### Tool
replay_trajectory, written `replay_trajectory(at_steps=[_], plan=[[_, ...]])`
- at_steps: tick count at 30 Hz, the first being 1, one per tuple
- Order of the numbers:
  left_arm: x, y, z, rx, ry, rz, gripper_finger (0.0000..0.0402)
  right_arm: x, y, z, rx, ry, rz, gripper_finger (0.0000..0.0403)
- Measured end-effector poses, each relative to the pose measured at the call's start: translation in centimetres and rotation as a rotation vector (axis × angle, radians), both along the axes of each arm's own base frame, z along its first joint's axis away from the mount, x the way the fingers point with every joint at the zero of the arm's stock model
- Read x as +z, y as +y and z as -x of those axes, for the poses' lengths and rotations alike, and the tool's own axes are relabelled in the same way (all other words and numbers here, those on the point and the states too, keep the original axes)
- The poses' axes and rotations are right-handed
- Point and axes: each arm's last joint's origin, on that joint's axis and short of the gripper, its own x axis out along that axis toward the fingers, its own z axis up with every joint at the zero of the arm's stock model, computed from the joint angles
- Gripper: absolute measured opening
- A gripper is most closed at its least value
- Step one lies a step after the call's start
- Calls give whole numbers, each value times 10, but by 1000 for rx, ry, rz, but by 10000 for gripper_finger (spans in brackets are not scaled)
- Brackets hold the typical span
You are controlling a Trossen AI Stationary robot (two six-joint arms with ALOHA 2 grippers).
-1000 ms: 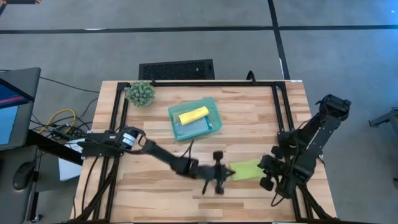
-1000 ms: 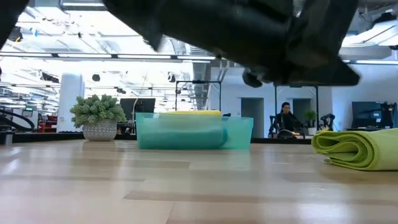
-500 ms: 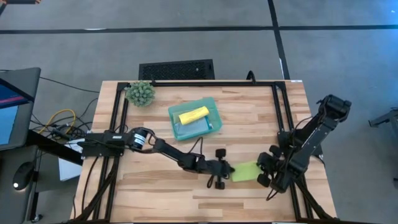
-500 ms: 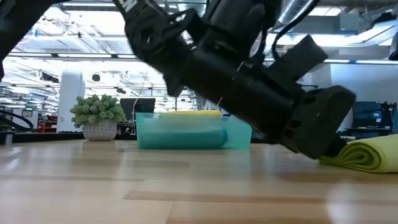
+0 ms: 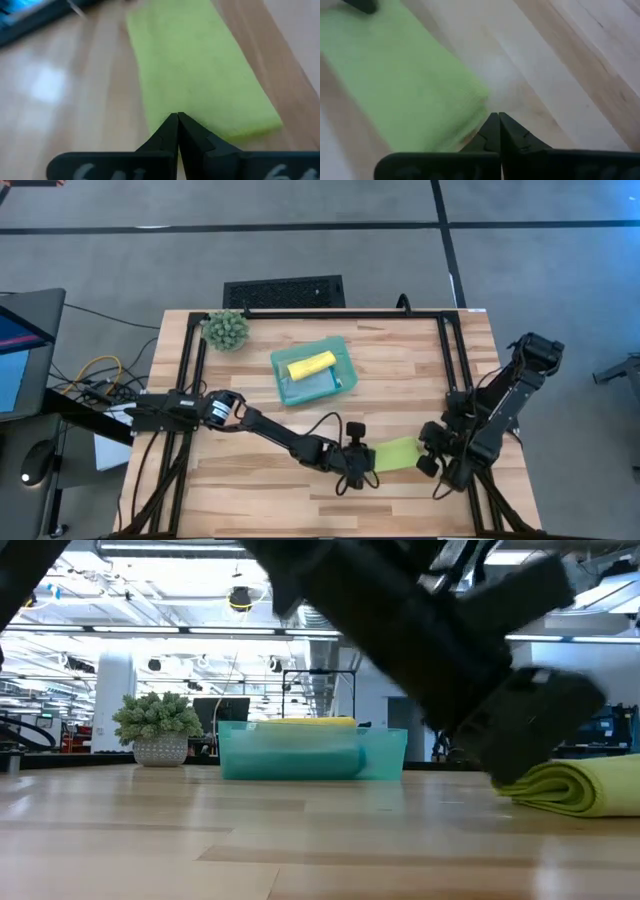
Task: Fold microfiber towels
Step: Fold the light green towel
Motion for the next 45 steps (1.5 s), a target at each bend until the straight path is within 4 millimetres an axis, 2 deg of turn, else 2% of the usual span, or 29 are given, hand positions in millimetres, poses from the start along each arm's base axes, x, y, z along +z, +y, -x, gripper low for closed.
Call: replay_trajectory(at_steps=[6, 9, 12, 17, 21, 25, 33, 38, 42, 45], plan=[[40, -19, -10, -6, -49, -29, 0, 7, 12, -6, 84, -141, -1, 13], [50, -21, -14, -20, -70, 29, 0, 4, 11, -11, 78, -158, -20, 16], [40, -12, -18, -41, -54, 110, 0, -6, 5, -15, 86, -152, -29, 13], [-3, 6, -20, 15, 71, 131, 0, -21, -2, -19, 110, -132, -80, 12], [-6, 11, -22, -31, 118, 210, 0, -29, -6, -25, 127, -154, -108, 15], [-2, 12, -19, -16, 186, 195, 0, -39, -8, -36, 180, -165, -113, 10], [8, 9, -2, 34, 422, 136, 0, -55, -10, -73, 263, -282, 29, 16], [4, 5, 10, 66, 523, 102, 0, -43, -10, -88, 298, -278, 124, 15], [3, 6, 19, 113, 586, 54, 0, -20, -7, -84, 291, -318, 198, 10], [7, 6, 26, 143, 614, 8, 0, -8, -3, -77, 311, -360, 172, 15]])
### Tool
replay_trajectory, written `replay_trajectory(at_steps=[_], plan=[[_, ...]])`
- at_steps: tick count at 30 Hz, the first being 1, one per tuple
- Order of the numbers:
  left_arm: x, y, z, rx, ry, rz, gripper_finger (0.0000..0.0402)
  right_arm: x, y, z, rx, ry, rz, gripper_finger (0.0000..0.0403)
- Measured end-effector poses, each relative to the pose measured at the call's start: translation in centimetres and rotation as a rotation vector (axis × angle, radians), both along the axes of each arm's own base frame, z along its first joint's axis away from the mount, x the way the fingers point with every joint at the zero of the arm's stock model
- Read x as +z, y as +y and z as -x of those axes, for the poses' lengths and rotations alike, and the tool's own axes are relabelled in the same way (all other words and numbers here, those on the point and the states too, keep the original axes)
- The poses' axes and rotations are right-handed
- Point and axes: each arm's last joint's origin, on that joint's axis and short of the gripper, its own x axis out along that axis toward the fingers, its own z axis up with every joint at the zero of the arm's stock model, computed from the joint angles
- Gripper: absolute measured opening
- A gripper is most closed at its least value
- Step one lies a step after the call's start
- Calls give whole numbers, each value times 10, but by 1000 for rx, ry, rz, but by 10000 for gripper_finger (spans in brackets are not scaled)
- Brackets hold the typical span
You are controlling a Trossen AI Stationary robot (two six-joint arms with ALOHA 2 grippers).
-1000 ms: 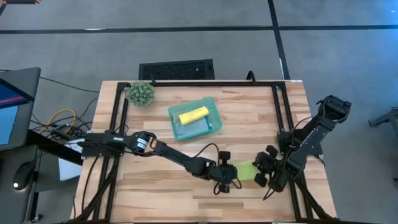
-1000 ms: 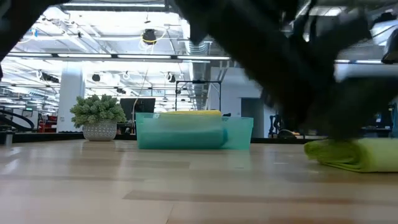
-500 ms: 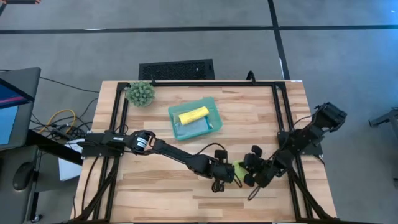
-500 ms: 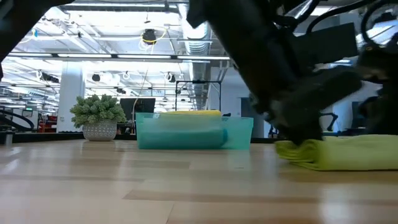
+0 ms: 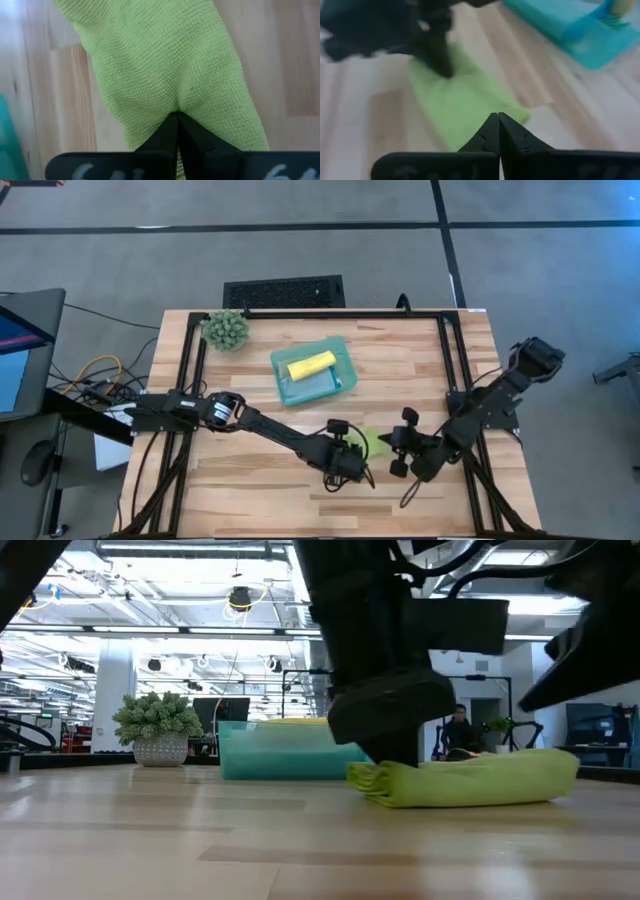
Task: Fold microfiber towels
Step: Fold the light green towel, then put the light green towel into the bin
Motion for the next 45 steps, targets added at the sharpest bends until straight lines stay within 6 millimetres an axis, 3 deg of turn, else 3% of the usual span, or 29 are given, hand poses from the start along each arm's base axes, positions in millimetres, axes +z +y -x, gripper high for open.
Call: replay_trajectory(at_steps=[7, 10, 13, 20, 25, 31, 37, 43, 45], plan=[[32, -11, 10, -37, -42, 5, 0, 4, 23, 2, 173, -50, -42, 61], [51, -19, 15, -53, -94, 11, 0, -4, 34, -10, 287, -99, 42, 96], [57, -29, 22, -77, -84, -12, 0, -12, 38, -27, 395, -108, 112, 140], [90, -55, 60, -32, -124, -154, 0, -21, 39, -76, 603, 90, 236, 241], [97, -70, 93, 21, -209, -215, 0, -19, 34, -97, 617, 329, 357, 259], [75, -77, 134, 113, -281, -245, 0, -23, 27, -106, 603, 507, 394, 238], [51, -88, 162, 162, -325, -183, 0, -21, 17, -112, 630, 512, 304, 146], [66, -111, 186, 141, -367, -140, 0, -10, 8, -122, 673, 550, 250, 24], [77, -118, 193, 123, -415, -116, 0, -1, 6, -129, 703, 564, 202, 12]])
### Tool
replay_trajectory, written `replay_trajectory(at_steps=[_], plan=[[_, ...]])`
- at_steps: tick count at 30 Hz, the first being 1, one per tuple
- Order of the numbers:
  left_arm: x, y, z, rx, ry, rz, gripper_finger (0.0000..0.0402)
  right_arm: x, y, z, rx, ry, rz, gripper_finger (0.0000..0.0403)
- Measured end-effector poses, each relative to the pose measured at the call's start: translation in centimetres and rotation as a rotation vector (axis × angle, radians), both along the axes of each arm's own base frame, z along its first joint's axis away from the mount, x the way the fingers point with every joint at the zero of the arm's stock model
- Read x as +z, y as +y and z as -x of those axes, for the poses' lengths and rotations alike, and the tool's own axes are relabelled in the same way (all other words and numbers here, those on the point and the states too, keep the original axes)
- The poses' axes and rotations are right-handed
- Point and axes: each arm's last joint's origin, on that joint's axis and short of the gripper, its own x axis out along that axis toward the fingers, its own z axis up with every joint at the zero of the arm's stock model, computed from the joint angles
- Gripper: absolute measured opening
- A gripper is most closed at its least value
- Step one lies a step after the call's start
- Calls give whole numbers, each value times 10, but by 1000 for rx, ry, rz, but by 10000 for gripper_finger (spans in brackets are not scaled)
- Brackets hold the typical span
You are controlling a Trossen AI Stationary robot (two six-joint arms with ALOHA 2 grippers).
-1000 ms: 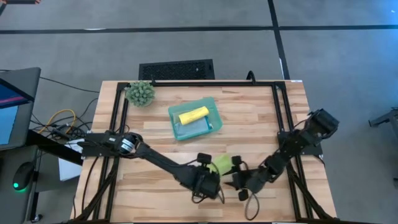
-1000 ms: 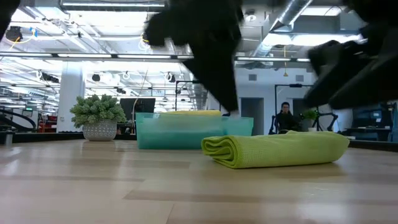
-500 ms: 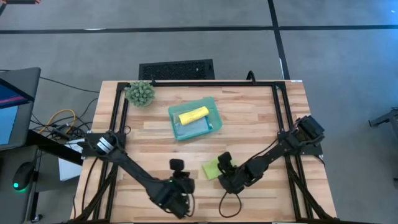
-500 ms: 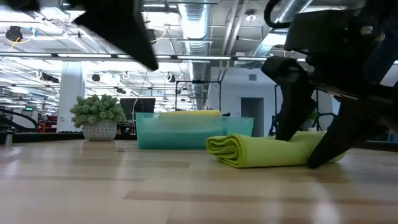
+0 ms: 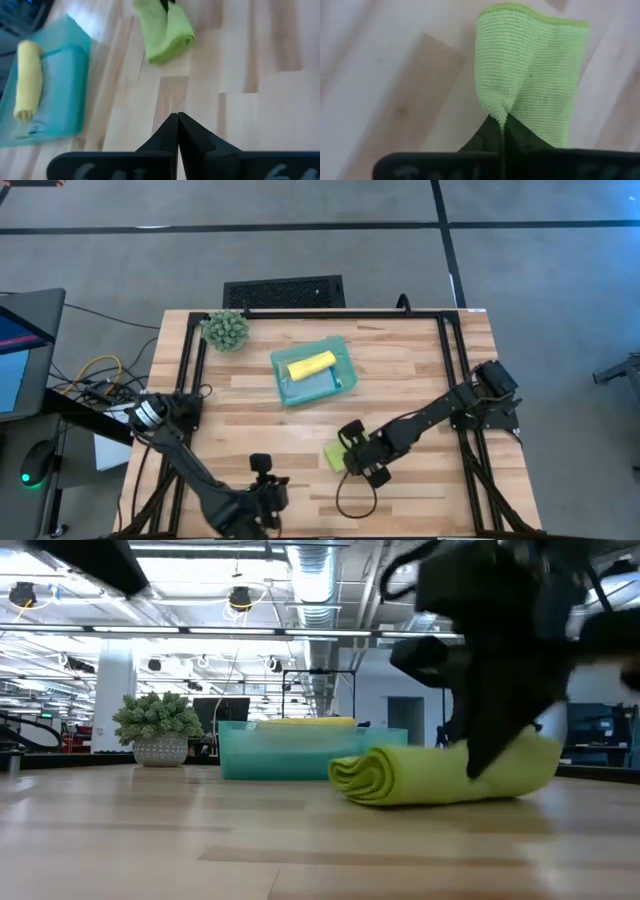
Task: Fold microfiber towels
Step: Put the light green towel into the bin
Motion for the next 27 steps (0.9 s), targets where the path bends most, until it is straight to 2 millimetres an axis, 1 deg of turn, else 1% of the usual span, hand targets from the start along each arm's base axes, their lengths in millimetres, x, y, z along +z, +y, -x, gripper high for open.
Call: replay_trajectory(at_steps=[3, 5, 7, 11, 14, 16, 18, 20, 23, 25, 27], plan=[[13, -8, 14, -34, -55, -2, 0, 20, -9, -16, 9, 31, -79, 27], [20, -13, 23, -59, -88, -13, 0, 36, -20, -28, 9, 32, -96, 36], [27, -17, 33, -85, -115, -32, 0, 54, -35, -39, 3, 22, -87, 34], [40, -16, 51, -123, -152, -128, 0, 92, -76, -59, -26, -4, -62, 14], [57, -7, 65, -123, -206, -208, 0, 123, -111, -71, -74, -64, -37, 9], [68, 0, 72, -120, -256, -258, 0, 140, -134, -77, -128, -126, 28, 14], [79, 9, 79, -118, -303, -323, 0, 152, -157, -81, -186, -185, 118, 21], [90, 17, 83, -107, -362, -356, 0, 156, -178, -85, -247, -252, 170, 23], [100, 29, 83, -78, -427, -393, 0, 149, -201, -92, -305, -271, 184, 17], [102, 35, 81, -63, -435, -409, 0, 133, -208, -98, -302, -220, 193, 14], [103, 39, 79, -49, -419, -412, 0, 115, -210, -104, -284, -170, 176, 13]])
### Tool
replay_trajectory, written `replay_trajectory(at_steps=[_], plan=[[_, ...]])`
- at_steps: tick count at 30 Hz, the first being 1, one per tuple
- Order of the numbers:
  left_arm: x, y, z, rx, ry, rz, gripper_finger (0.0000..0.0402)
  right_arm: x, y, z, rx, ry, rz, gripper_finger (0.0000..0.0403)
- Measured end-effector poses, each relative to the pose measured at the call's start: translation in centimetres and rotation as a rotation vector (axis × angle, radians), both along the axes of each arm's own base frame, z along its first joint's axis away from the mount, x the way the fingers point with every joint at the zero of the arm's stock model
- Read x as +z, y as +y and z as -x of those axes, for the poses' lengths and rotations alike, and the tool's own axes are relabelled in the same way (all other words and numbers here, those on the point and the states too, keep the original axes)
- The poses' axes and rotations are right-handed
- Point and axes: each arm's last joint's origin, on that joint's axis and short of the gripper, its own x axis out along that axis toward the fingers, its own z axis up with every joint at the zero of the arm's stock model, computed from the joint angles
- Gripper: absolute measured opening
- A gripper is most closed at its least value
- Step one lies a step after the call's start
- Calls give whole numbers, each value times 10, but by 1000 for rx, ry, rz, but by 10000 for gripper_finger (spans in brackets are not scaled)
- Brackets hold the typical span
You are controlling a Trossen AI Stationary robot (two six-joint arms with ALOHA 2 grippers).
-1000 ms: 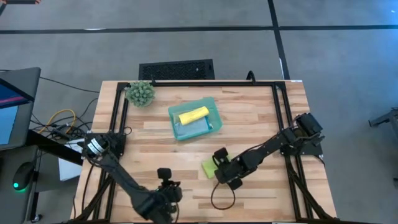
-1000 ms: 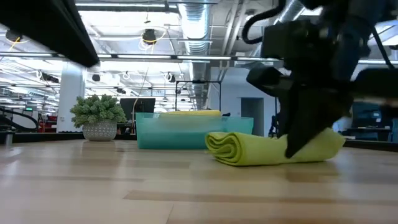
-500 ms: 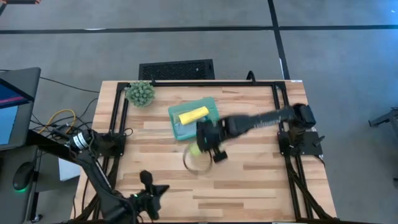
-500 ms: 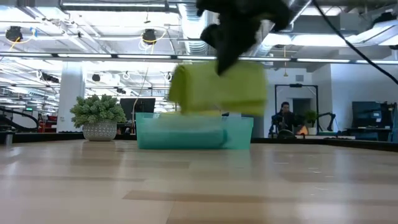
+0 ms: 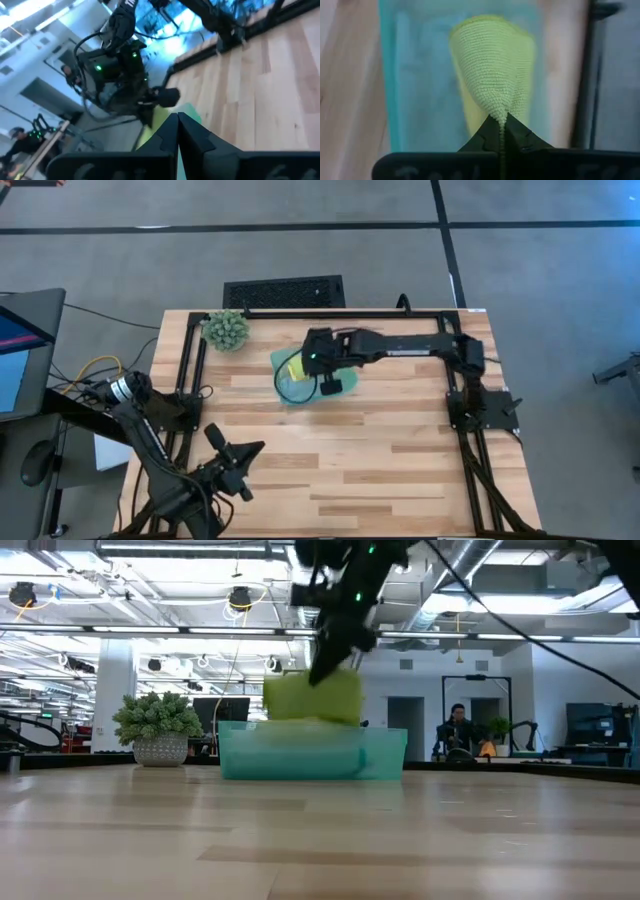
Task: Fold microfiber towels
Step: Put the light green towel into the bin
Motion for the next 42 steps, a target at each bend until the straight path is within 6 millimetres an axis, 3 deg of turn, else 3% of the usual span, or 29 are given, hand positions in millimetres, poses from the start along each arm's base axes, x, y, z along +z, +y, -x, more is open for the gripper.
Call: replay_trajectory(at_steps=[5, 8, 13, 18, 23, 34, 42], plan=[[-3, 5, -4, 45, 80, 64, 0, -43, 8, -11, 71, 153, -4, 22], [-8, 6, -4, 57, 102, 83, 0, -55, 13, -15, 99, 187, 1, 17], [-16, 8, -1, 68, 107, 79, 0, -48, 22, -14, 125, 171, 18, 13], [-17, 8, -2, 71, 102, 89, 0, -19, 29, -6, 130, 110, 79, 16], [-17, 8, -2, 71, 102, 89, 0, -14, 33, -2, 125, 113, 70, 13], [-17, 8, -1, 77, 99, 109, 0, -56, 41, -1, 124, 150, -15, 20], [-17, 11, -5, 91, 95, 108, 0, -55, 39, -2, 135, 110, -163, 92]])
